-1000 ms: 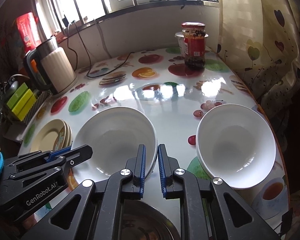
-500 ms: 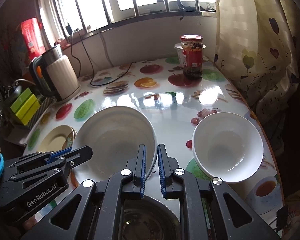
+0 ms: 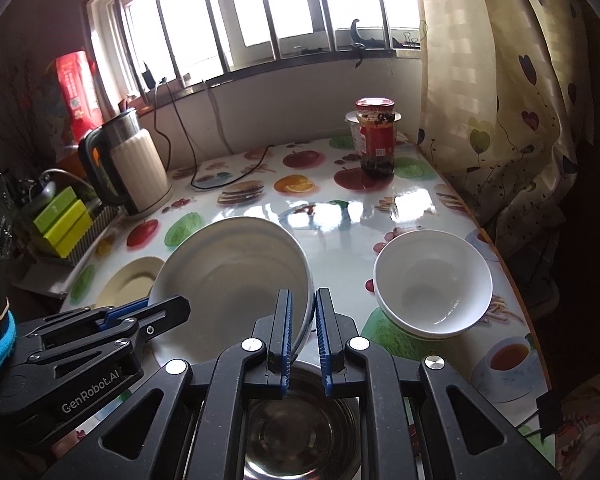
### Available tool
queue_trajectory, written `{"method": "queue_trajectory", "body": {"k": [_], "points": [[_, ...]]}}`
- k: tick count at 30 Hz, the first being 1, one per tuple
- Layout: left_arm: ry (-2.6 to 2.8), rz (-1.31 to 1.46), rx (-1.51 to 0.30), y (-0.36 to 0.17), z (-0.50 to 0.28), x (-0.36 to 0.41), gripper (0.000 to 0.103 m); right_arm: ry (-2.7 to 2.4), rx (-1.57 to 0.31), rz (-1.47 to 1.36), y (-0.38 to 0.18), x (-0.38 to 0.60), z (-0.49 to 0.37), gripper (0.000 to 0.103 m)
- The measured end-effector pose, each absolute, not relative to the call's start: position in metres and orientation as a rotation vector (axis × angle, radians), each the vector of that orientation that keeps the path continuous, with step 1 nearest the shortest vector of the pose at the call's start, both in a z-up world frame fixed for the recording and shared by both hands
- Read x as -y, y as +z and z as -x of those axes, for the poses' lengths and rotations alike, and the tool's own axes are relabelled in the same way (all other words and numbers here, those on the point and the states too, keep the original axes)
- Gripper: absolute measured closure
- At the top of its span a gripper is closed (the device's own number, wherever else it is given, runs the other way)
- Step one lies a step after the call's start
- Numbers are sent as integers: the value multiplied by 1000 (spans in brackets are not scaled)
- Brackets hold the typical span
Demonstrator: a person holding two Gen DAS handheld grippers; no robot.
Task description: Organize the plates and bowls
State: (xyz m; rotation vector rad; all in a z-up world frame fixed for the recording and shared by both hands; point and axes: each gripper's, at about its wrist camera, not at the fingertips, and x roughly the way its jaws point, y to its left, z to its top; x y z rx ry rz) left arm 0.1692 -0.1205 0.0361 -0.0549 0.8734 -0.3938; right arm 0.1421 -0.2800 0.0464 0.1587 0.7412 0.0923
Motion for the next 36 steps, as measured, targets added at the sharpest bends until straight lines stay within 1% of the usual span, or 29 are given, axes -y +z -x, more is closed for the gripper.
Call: {"method": "queue_trajectory", "body": {"k": [6,17,36], "points": [[-419,51,-877,36,-152,121,87,80,-731,-160,50,279,-120,90],[-450,23,-905,24,-131,127,87,40,-752,-187,38,283,-86,91],[-452,0,-986,-2,-124,134,87,18,-810,-225,10,290,-72,90]]}}
